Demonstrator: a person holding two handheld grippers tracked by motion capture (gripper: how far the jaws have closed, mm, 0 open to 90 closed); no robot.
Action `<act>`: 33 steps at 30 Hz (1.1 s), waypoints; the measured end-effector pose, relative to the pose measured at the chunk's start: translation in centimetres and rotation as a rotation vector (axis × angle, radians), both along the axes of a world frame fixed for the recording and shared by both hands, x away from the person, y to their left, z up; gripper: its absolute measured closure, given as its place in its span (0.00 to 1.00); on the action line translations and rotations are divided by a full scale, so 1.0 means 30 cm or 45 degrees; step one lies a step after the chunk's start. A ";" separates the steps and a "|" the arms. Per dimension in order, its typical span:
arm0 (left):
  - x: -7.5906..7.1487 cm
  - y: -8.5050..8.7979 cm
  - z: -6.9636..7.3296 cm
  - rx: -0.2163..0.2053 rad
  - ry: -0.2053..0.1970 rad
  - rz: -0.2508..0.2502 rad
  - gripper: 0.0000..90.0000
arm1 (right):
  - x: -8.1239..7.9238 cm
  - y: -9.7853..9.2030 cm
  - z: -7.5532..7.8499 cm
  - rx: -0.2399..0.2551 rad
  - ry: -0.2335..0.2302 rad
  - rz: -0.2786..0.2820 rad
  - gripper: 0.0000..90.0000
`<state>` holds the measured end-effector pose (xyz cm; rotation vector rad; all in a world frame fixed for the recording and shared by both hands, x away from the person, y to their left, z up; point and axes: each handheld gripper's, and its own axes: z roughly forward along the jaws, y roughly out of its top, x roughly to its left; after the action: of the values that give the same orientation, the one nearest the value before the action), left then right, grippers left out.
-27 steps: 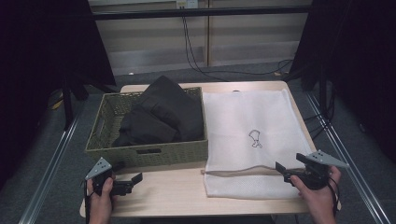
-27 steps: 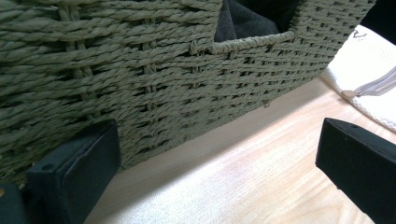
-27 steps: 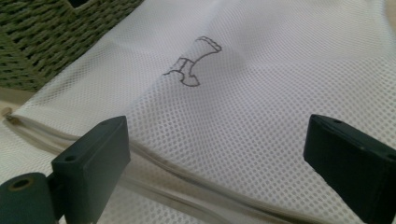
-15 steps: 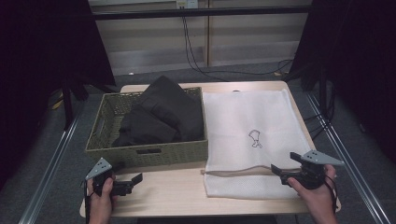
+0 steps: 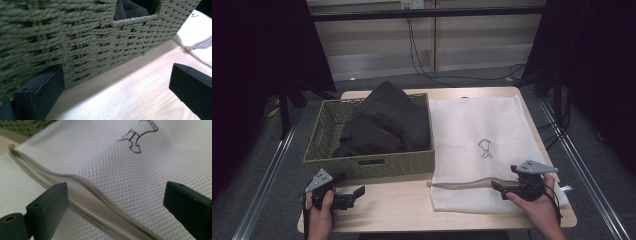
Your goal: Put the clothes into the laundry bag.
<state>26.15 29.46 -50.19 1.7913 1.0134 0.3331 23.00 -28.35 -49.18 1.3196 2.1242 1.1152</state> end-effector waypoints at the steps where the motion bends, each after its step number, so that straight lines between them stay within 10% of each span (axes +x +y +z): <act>1: -0.004 0.000 0.008 -0.050 0.000 -0.003 0.00 | 0.012 0.021 -0.016 -0.041 0.030 0.006 0.06; 13: -0.043 -0.066 0.169 -0.107 -0.128 0.039 0.00 | 0.038 0.077 -0.040 -0.225 0.150 -0.181 0.12; 16: -0.050 -0.074 0.139 -0.201 -0.117 0.091 0.00 | 0.041 0.077 -0.047 -0.165 0.146 -0.270 0.18; 20: -0.042 -0.094 0.105 -0.139 -0.060 0.073 0.00 | 0.044 0.065 -0.044 -0.080 0.139 -0.385 0.28; 24: -0.049 -0.088 0.098 -0.065 -0.076 0.015 0.00 | 0.041 0.069 -0.048 -0.103 0.103 -0.456 0.43; 26: -0.045 -0.072 0.090 -0.057 -0.072 0.031 0.00 | 0.015 0.068 -0.042 -0.047 -0.006 -0.454 0.57; 30: -0.042 -0.059 0.092 -0.119 -0.067 0.047 0.00 | 0.001 0.059 -0.030 0.020 -0.065 -0.416 0.57; 33: -0.041 -0.064 0.088 -0.105 -0.066 0.029 0.00 | 0.018 0.054 -0.012 -0.059 -0.091 -0.356 0.53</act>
<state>24.91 27.53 -47.53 1.6901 0.9974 0.3454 23.53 -26.74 -49.55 1.4766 1.8344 0.9763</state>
